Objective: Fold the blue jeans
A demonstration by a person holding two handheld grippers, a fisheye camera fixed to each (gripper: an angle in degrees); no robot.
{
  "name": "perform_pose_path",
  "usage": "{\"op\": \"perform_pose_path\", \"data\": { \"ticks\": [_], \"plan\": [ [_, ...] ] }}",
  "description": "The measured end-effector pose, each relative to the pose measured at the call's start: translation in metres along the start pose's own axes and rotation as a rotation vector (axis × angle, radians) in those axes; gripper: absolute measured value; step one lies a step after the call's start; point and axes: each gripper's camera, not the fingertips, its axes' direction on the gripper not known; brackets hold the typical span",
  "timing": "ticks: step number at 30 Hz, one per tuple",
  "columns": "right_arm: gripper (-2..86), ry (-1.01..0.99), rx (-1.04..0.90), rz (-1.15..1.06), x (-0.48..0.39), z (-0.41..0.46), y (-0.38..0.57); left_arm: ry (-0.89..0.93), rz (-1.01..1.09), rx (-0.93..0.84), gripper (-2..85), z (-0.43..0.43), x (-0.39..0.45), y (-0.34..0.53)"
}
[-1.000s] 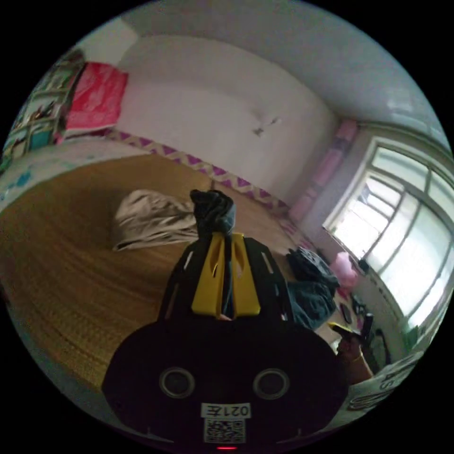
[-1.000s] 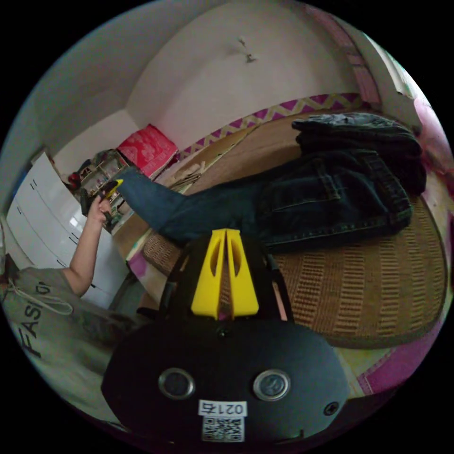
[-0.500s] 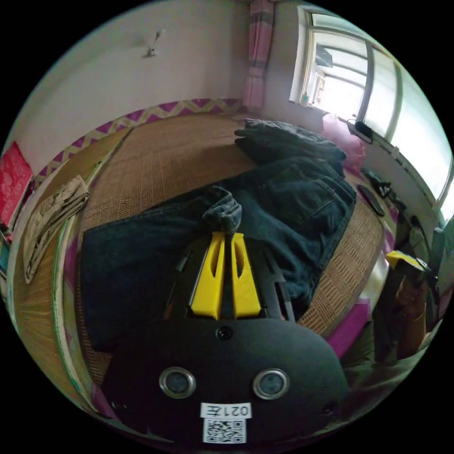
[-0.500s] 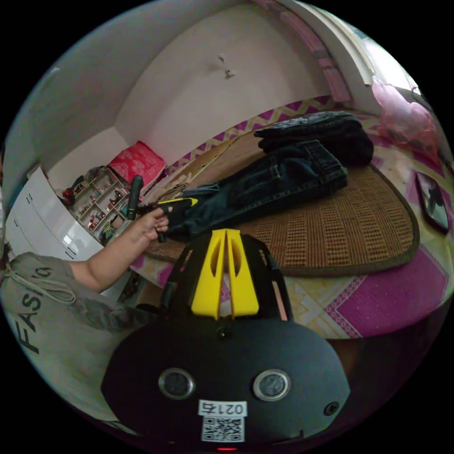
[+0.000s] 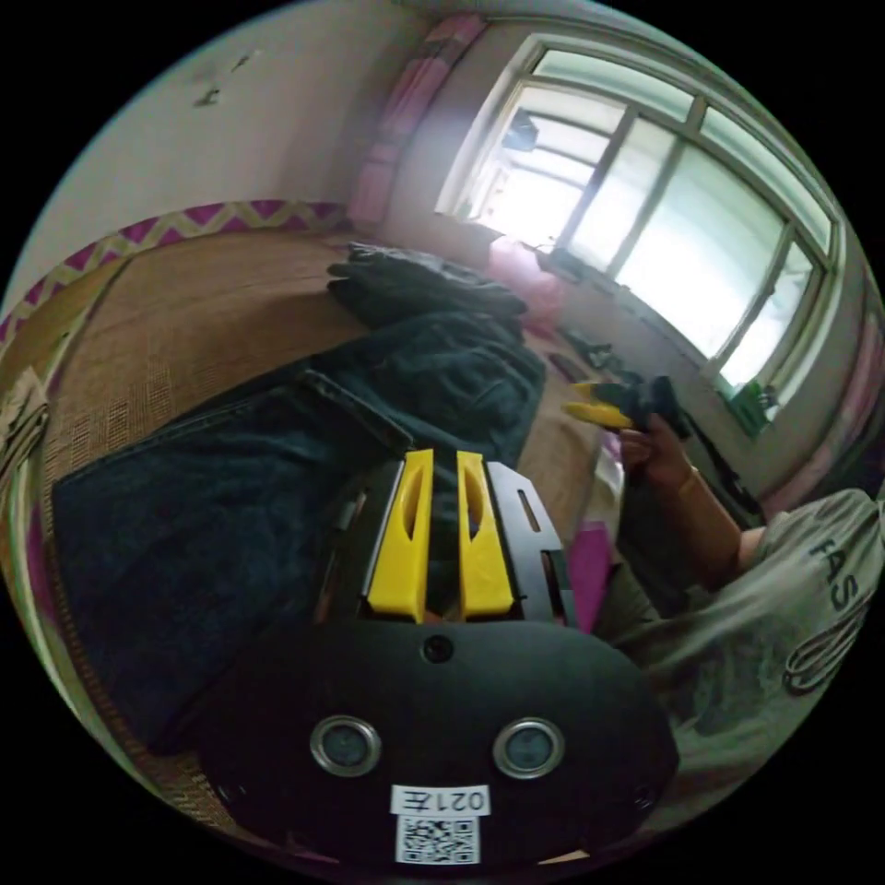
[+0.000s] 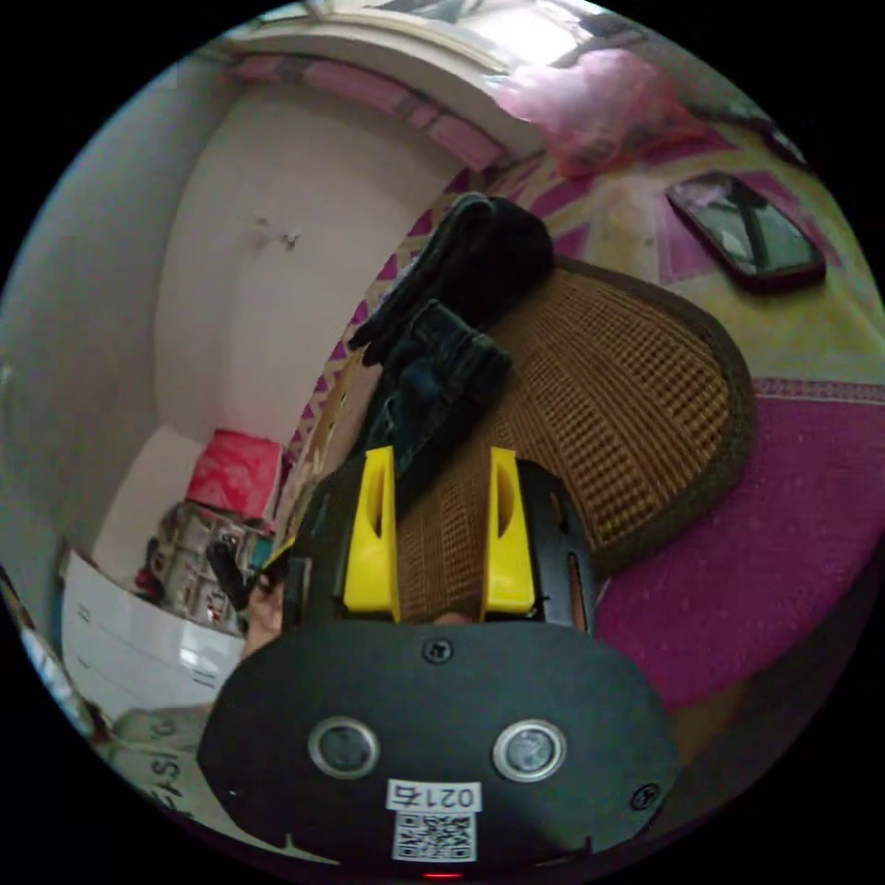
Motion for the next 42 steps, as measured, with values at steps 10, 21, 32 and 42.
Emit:
{"op": "perform_pose_path", "data": {
  "ticks": [10, 21, 32, 42],
  "plan": [
    [8.5, -0.099, 0.037, 0.319, 0.032, 0.079, -0.056, -0.132, -0.024, 0.001, -0.7, -0.053, 0.003, 0.06],
    [5.3, 0.093, 0.075, -0.632, -0.321, 0.118, 0.024, -0.244, -0.177, 0.127, -1.0, -0.135, -0.024, 0.121],
    [5.2, 0.492, -0.234, -1.484, -0.443, 0.476, 0.382, -0.283, -0.346, 0.191, -1.0, -0.216, -0.07, 0.184],
    [5.7, 0.446, -0.279, -1.422, -0.438, 0.508, 0.399, -0.261, -0.402, 0.253, -0.9, -0.258, -0.105, 0.192]
  ]
}}
